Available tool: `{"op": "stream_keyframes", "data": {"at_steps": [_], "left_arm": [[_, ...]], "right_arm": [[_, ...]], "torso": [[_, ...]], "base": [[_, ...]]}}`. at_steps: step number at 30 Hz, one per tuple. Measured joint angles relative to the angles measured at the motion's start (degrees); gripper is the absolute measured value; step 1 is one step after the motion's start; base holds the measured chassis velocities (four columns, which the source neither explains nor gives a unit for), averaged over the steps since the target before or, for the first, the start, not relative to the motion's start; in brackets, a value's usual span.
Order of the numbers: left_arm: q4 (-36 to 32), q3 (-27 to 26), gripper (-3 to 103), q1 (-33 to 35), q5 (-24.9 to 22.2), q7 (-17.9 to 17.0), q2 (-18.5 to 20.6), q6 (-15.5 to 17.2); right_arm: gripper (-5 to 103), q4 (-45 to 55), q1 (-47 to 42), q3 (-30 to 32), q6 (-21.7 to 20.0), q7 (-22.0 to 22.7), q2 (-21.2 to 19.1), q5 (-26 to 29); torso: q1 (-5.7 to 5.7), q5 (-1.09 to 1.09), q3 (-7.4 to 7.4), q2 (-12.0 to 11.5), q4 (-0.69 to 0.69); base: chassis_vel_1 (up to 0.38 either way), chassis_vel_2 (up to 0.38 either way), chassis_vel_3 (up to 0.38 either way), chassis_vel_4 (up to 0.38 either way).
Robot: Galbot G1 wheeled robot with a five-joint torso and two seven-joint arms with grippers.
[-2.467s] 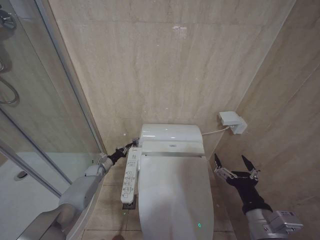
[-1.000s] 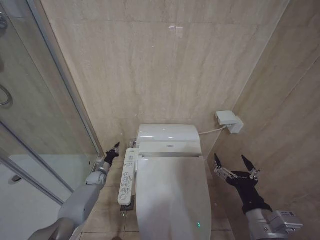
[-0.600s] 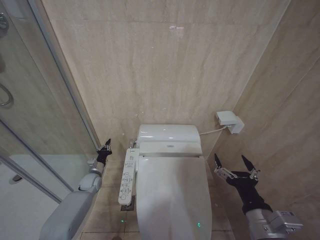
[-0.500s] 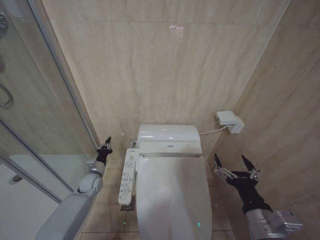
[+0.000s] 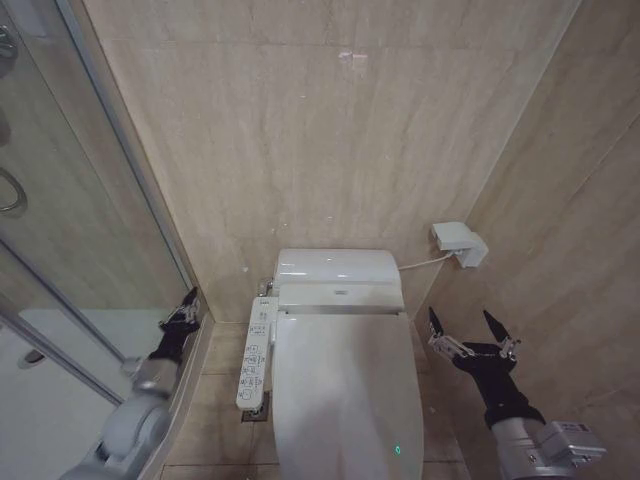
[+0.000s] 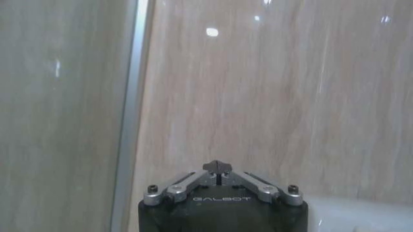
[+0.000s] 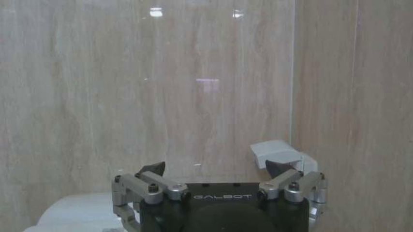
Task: Open the toilet lid, clean the toilet bowl with a toilet brush, close the toilet lid, and flush.
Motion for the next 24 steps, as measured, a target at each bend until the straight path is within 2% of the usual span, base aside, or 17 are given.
{"op": "stream_keyframes", "data": {"at_steps": [2, 3, 6, 14, 16, 20, 24], "left_arm": [[-5.0, -3.3, 0, 4.7, 0.4, 0.1, -1.9, 0.4], [-5.0, -3.3, 0, 4.7, 0.4, 0.1, -1.9, 0.4], [-10.7, -6.6, 0, 11.0, 1.4, 0.2, -4.7, 0.7], [-20.3, -12.3, 0, 21.9, 4.4, 1.2, -9.7, 0.3], [-21.8, -12.7, 0, 23.2, 5.0, 1.2, -10.3, 0.3], [-26.0, -13.6, -3, 27.0, 9.1, 1.9, -12.5, 0.3], [-27.6, -13.4, -3, 28.3, 10.6, 2.0, -13.4, 0.5]], "right_arm": [[100, 0.0, 0.0, 0.0, 0.0, 0.0, 0.0, 0.0], [100, 0.0, 0.0, 0.0, 0.0, 0.0, 0.0, 0.0], [100, 0.0, 0.0, 0.0, 0.0, 0.0, 0.0, 0.0], [100, 0.0, 0.0, 0.0, 0.0, 0.0, 0.0, 0.0], [100, 0.0, 0.0, 0.0, 0.0, 0.0, 0.0, 0.0], [100, 0.0, 0.0, 0.0, 0.0, 0.0, 0.0, 0.0], [100, 0.0, 0.0, 0.0, 0.0, 0.0, 0.0, 0.0]], "torso": [[0.00, 0.01, 0.00, 0.0, -0.01], [0.00, 0.01, 0.00, 0.0, -0.01], [0.00, -0.01, 0.00, 0.0, -0.01], [0.00, 0.01, 0.00, 0.0, 0.00], [0.00, 0.01, 0.00, 0.0, 0.00], [0.01, 0.01, 0.01, 0.0, 0.00], [0.01, 0.00, 0.01, 0.0, -0.01]], "base": [[0.000, 0.000, 0.000, 0.000], [0.000, 0.000, 0.000, 0.000], [0.000, 0.000, 0.000, 0.000], [0.000, 0.000, 0.000, 0.000], [0.000, 0.000, 0.000, 0.000], [0.000, 0.000, 0.000, 0.000], [0.000, 0.000, 0.000, 0.000]]}}
